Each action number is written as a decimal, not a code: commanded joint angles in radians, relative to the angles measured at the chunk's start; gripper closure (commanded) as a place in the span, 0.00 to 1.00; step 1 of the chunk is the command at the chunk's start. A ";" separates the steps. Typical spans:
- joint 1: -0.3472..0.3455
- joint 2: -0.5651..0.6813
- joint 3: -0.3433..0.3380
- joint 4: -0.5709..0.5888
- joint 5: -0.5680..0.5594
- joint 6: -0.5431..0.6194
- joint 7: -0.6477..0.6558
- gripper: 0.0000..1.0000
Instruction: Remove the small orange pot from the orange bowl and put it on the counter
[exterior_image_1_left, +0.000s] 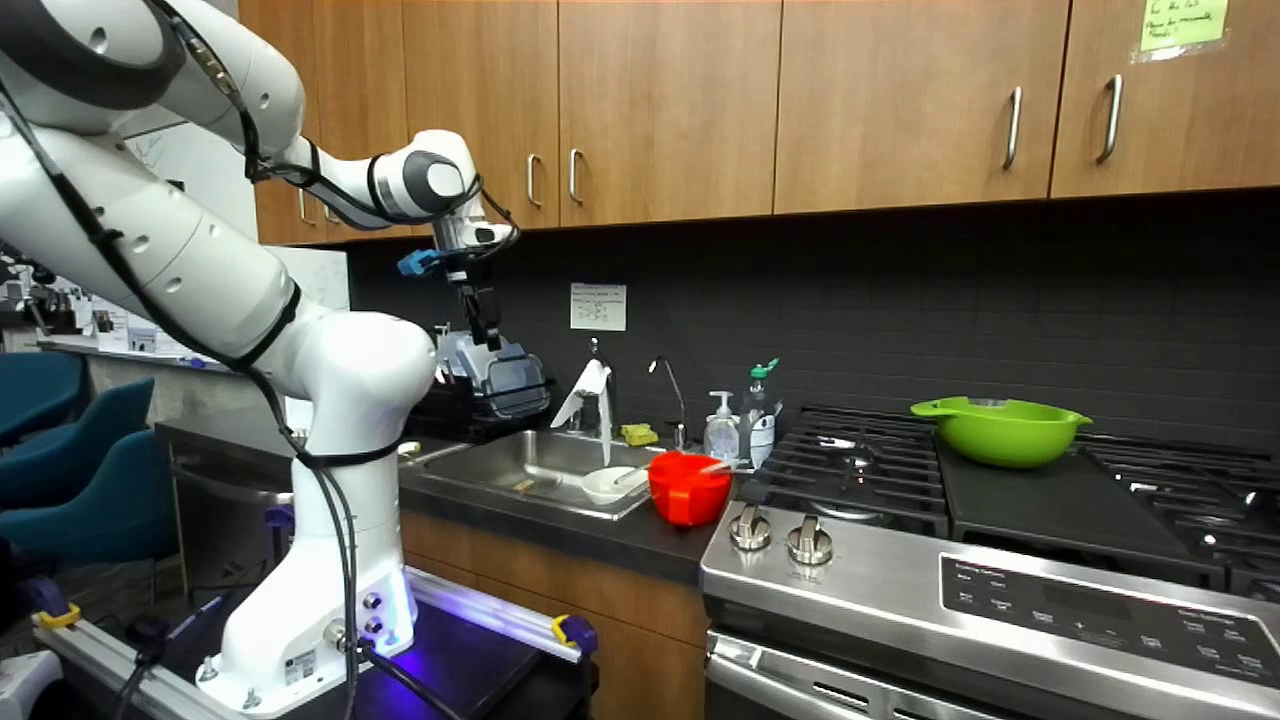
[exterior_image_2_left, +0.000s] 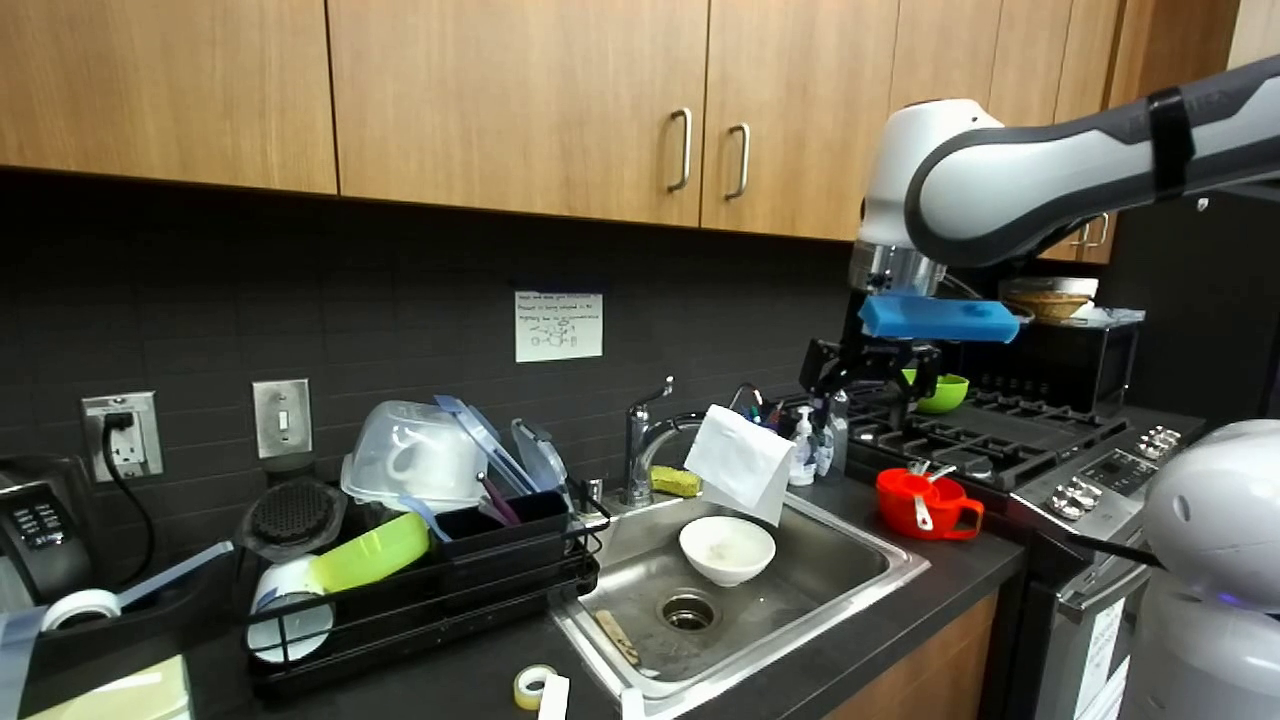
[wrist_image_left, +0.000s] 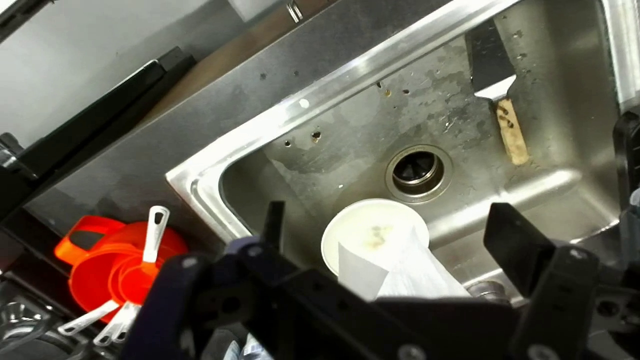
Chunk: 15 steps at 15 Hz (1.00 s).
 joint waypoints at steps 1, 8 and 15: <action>-0.057 0.026 0.006 0.003 0.012 0.026 0.094 0.00; -0.124 0.027 -0.023 -0.013 0.000 0.069 0.198 0.00; -0.131 0.043 -0.026 -0.013 -0.019 0.109 0.234 0.00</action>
